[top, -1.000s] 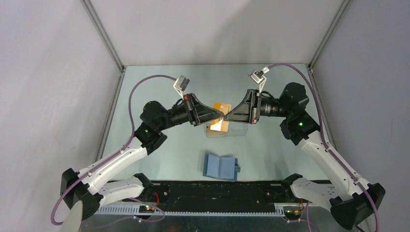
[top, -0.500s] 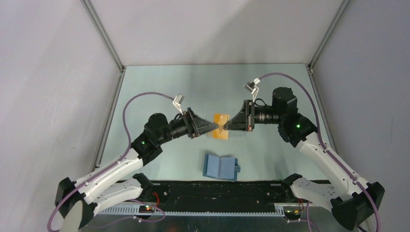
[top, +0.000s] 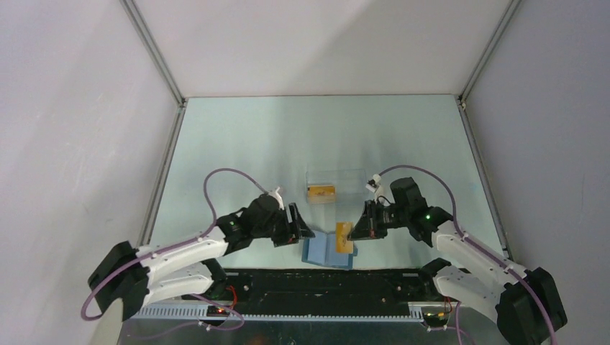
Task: Put the credit cards into the card holder
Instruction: Insert the credit card into the card holder.
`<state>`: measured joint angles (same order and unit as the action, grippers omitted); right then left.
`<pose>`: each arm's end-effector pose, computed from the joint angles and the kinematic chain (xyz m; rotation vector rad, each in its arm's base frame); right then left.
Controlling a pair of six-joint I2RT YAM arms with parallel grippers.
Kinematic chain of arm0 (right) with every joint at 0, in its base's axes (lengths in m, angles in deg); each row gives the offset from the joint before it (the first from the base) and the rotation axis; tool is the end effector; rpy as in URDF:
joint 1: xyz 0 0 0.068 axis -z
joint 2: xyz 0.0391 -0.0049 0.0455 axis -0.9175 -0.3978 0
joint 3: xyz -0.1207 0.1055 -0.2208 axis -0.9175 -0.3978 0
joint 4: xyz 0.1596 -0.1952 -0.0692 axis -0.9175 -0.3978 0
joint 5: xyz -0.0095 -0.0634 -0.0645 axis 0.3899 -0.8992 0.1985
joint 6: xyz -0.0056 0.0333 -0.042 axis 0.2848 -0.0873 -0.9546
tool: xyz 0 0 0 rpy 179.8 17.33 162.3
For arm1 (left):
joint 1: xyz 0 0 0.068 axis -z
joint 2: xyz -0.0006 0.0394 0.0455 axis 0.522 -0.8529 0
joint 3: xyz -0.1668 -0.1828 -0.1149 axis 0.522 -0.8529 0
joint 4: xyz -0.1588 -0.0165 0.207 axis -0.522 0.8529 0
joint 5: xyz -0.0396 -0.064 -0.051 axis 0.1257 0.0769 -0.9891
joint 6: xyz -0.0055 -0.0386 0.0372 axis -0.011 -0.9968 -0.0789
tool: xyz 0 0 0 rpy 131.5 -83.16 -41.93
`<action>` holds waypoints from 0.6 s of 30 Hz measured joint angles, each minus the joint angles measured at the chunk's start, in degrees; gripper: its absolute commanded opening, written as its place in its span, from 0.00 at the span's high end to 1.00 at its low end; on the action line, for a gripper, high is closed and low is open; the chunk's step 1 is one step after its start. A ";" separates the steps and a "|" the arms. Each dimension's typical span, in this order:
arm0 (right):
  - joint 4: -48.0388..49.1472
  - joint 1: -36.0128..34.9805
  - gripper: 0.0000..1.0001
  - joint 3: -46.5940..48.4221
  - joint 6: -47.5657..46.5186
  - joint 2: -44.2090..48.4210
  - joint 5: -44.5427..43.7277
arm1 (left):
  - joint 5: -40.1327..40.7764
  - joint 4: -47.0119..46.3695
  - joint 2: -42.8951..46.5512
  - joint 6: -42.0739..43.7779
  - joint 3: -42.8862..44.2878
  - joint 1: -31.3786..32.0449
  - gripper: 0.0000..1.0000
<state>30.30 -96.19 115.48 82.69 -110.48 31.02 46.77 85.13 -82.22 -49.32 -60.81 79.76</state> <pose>0.1477 0.1126 0.2104 -0.3148 2.4954 1.4213 0.1264 -0.1519 0.1852 -0.1835 2.5521 -1.1222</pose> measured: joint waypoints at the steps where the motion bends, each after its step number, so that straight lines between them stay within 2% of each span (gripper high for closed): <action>1: 0.44 -0.22 1.00 -0.74 0.28 -0.15 -0.42 | 0.28 0.20 -1.95 0.20 0.13 0.76 0.30; 9: 8.39 -4.37 1.00 -3.28 2.89 -4.94 -5.84 | 2.99 1.46 -11.04 0.74 1.40 3.19 0.46; 13: 13.31 -5.79 1.00 -5.92 4.39 -6.93 -7.80 | 3.45 1.38 -14.36 1.42 3.08 4.20 0.68; 15: 15.72 -6.58 1.00 -7.15 5.25 -8.28 -8.87 | 3.78 1.40 -15.02 1.64 3.13 4.48 0.84; 18: 18.99 -7.65 1.00 -8.57 5.88 -10.27 -9.90 | 4.52 1.51 -15.56 1.60 3.10 4.74 0.89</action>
<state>49.29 -103.84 106.91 88.57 -120.75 21.12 51.29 86.64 -97.78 -47.73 -57.70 84.50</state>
